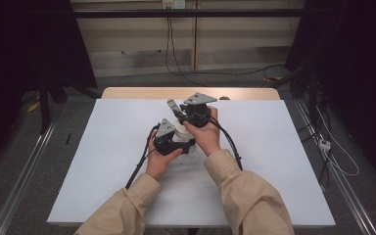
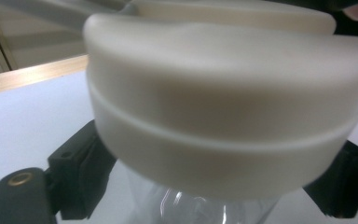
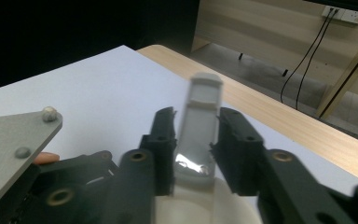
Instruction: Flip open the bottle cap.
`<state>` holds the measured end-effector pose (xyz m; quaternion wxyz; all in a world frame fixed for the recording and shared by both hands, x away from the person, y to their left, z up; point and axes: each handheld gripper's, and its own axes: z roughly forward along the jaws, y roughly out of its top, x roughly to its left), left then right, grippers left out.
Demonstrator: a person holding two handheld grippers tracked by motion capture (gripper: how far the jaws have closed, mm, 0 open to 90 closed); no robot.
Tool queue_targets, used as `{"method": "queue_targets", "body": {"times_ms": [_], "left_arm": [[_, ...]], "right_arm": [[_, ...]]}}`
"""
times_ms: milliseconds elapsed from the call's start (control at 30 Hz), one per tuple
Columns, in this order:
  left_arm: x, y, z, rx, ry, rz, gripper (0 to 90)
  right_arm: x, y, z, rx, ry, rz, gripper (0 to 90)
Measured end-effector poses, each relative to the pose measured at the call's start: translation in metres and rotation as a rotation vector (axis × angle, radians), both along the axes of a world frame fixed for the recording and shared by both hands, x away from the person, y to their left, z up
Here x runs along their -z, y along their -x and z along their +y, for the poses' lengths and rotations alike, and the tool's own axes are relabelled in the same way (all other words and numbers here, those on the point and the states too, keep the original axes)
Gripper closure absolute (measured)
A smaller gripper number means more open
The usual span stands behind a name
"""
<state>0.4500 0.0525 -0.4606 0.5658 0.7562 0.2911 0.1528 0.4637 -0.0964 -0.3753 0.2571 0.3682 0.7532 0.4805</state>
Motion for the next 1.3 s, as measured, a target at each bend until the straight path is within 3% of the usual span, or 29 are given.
{"method": "queue_targets", "body": {"times_ms": [233, 433, 600, 833, 1033, 1300], "left_arm": [[-0.001, 0.004, 0.007, 0.029, -0.029, 0.009, 9.0], [-0.003, 0.006, 0.010, 0.043, -0.037, 0.023, 8.7], [-0.003, 0.011, 0.013, 0.059, -0.058, 0.034, 8.1], [-0.009, 0.022, 0.023, 0.078, -0.070, 0.028, 8.1], [-0.017, 0.030, 0.034, 0.090, -0.045, 0.023, 8.1], [-0.022, 0.037, 0.050, 0.106, -0.053, 0.039, 8.1]], "right_arm": [[-0.004, 0.009, -0.012, 0.016, -0.024, -0.006, 50.4], [-0.005, 0.019, -0.024, 0.018, -0.072, 0.001, 32.6], [-0.006, 0.030, -0.033, 0.011, -0.076, 0.000, 25.0], [-0.001, 0.051, -0.044, -0.010, -0.100, 0.001, 20.5], [0.010, 0.066, -0.058, -0.014, -0.092, 0.011, 17.0], [0.025, 0.083, -0.074, -0.021, -0.075, 0.033, 15.0]]}}
